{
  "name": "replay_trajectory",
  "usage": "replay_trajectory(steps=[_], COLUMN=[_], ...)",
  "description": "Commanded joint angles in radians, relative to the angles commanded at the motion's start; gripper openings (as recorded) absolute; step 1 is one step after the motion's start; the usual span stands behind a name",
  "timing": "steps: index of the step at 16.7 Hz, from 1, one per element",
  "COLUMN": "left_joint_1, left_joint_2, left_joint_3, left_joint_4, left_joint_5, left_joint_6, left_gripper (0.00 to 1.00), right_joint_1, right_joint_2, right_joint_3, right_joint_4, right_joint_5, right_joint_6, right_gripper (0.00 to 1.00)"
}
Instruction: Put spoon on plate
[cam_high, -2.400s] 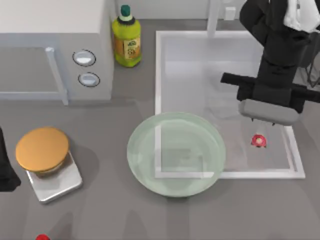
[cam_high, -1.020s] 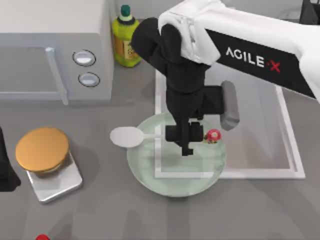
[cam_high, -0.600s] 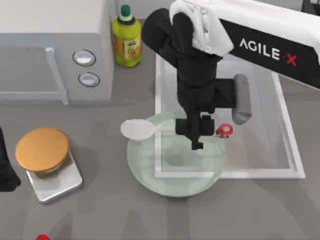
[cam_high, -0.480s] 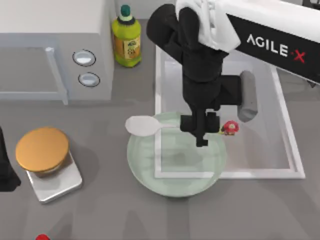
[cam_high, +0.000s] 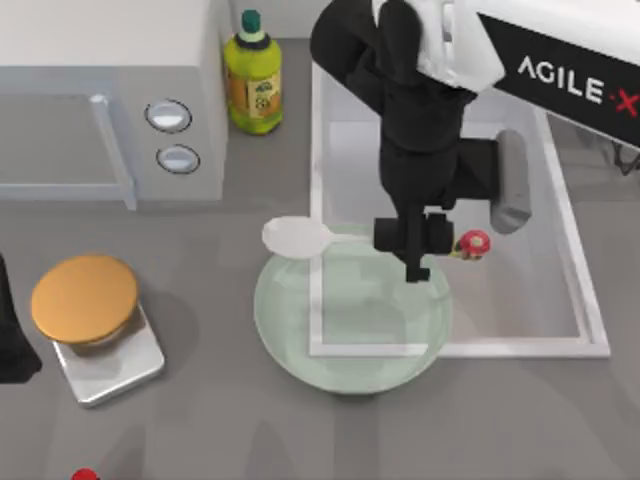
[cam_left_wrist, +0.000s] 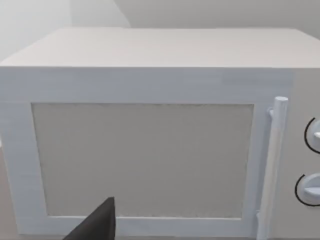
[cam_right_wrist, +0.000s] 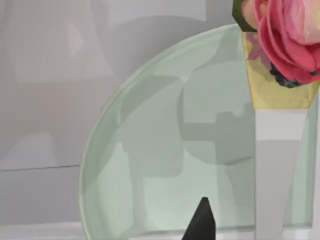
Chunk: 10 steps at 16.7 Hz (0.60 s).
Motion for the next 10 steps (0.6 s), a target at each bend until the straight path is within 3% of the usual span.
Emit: replay_trajectory(steps=[10], left_joint_1=[0.0], left_joint_2=[0.0], left_joint_3=[0.0], left_joint_4=[0.0], left_joint_5=[0.0], left_joint_6=[0.0], left_gripper=[1.0], right_joint_1=[0.058], right_joint_2=[0.093], right_joint_3=[-0.034], right_joint_4=[0.161], right_joint_5=[-0.042], right_joint_6=[-0.02], right_gripper=[0.0])
